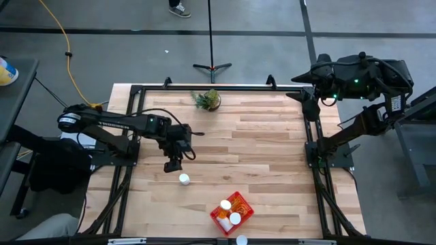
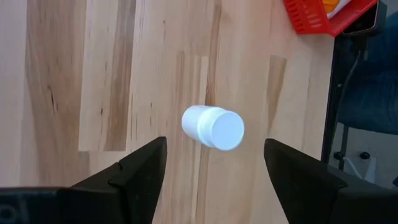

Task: Pick and place pill bottles into a basket
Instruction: Put the white pill bottle into the red bin

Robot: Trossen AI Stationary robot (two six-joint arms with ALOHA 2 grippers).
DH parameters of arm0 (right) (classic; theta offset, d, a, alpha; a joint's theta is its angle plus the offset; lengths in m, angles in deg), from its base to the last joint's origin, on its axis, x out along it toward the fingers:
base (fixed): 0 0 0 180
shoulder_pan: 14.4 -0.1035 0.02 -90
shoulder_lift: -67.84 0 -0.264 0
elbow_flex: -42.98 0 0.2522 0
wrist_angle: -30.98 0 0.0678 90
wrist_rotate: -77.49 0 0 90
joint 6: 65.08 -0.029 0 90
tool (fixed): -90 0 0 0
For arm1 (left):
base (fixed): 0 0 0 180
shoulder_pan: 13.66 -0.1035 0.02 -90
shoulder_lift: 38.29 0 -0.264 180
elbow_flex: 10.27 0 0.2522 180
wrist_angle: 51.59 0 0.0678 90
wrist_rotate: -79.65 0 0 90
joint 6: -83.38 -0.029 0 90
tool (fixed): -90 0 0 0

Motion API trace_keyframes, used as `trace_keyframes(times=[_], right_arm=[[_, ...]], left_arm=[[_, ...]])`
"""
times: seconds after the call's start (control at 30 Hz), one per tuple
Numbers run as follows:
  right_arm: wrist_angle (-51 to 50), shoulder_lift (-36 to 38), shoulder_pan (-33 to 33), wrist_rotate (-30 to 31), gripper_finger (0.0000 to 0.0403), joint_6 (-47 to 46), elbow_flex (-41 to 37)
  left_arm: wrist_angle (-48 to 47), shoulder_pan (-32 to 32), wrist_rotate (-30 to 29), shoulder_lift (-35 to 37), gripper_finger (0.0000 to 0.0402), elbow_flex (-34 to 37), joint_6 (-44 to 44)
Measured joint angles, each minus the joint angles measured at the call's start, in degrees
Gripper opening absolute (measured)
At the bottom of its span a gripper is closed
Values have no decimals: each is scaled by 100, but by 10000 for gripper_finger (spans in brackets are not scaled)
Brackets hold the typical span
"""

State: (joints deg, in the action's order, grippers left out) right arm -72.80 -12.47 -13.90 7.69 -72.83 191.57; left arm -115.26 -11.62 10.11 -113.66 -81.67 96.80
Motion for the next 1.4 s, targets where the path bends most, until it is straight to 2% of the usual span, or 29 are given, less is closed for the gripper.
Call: trace_keyframes(times=[0.17,0.37,0.63,0.83,0.93,1.2,1.4], right_arm=[[0,-39,0,-57,232,-1,0],[0,-74,0,-90,232,24,0],[0,-73,2,-72,232,26,0],[0,-72,2,-111,232,26,0],[0,-73,2,-119,232,26,0],[0,-72,2,-132,232,26,0],[0,-72,2,-160,232,26,0]], left_arm=[[266,28,115,0,303,253,162],[938,440,103,0,303,532,492],[1604,888,-215,0,303,910,1014],[1732,1177,-1200,0,303,1040,996],[1730,1237,-1459,0,303,1042,988],[1732,1250,-1284,0,303,1042,1206],[1727,1605,-1336,-2,303,1042,1394]])
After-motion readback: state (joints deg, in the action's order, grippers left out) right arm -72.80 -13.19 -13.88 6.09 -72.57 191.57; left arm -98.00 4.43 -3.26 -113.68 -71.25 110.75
